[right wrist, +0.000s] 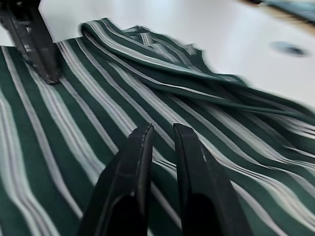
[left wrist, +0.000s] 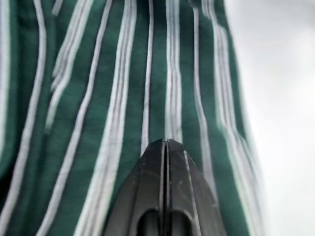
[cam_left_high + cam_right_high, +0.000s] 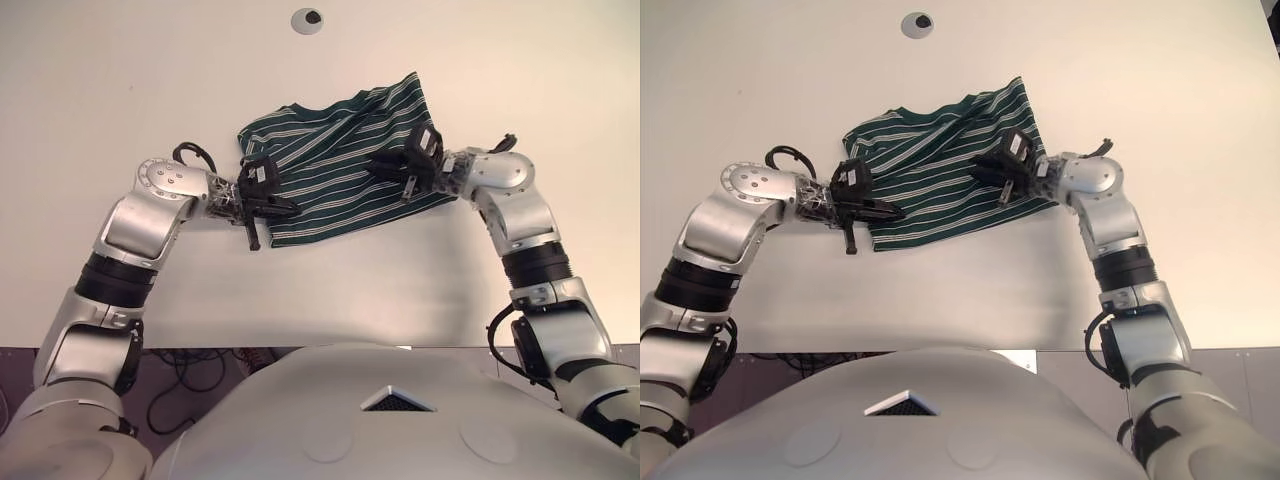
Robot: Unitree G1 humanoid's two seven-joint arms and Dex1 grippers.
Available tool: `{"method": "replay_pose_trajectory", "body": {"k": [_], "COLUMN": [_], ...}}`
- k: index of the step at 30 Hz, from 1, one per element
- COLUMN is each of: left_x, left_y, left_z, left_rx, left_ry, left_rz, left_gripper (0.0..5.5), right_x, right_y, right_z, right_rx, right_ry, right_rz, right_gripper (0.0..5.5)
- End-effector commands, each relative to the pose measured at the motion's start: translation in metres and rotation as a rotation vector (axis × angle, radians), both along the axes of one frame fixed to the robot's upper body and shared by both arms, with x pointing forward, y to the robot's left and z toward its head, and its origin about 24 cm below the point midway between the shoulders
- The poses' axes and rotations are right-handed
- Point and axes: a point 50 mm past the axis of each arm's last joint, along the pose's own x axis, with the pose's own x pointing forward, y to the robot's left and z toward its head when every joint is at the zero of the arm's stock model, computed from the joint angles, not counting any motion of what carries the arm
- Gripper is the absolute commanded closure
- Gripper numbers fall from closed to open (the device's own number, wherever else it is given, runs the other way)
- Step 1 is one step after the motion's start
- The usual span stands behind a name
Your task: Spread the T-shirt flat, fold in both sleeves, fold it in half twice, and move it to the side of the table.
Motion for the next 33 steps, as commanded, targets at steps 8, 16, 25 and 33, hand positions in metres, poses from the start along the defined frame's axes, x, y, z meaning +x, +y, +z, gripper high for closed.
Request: {"method": "replay_pose_trajectory", "body": {"k": [8,16,25,33], "left_x": [0.056,0.078,0.051,0.044], "left_y": [0.017,0.017,-0.004,-0.003], "left_z": [-0.028,-0.003,0.012,-0.029], "left_rx": [0.113,0.003,-0.224,0.031], "left_ry": [-0.004,-0.140,-0.009,0.016], "left_rz": [0.434,0.505,0.273,0.362], "left_gripper": [5.49,5.49,5.49,5.49], "right_x": [-0.017,-0.030,-0.028,-0.035], "right_y": [-0.011,-0.016,-0.020,-0.018], "right_z": [-0.026,-0.035,-0.040,-0.038], "right_rx": [-0.260,-0.308,-0.331,-0.321], "right_ry": [0.109,0.189,0.202,0.223], "right_rz": [0.094,0.147,0.109,0.150], "right_gripper": [4.77,4.77,4.77,4.77]}}
